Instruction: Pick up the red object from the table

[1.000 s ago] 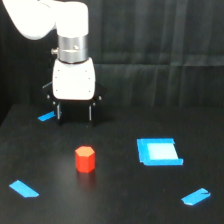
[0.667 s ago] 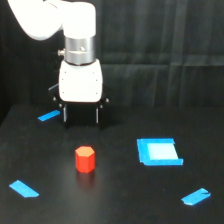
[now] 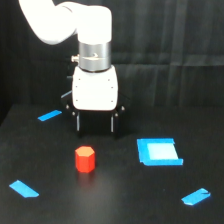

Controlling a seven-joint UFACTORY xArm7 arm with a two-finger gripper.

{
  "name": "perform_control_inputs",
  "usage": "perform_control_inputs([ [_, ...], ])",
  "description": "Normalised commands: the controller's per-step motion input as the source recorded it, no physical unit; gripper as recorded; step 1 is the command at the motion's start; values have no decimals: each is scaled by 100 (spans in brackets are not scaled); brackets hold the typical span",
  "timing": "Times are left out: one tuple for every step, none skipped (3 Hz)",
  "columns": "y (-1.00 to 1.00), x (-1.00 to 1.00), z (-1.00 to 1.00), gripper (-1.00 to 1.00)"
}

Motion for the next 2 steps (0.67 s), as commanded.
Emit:
perform_control_inputs([
  [-84, 19, 3, 100],
  [-94, 17, 5, 100],
])
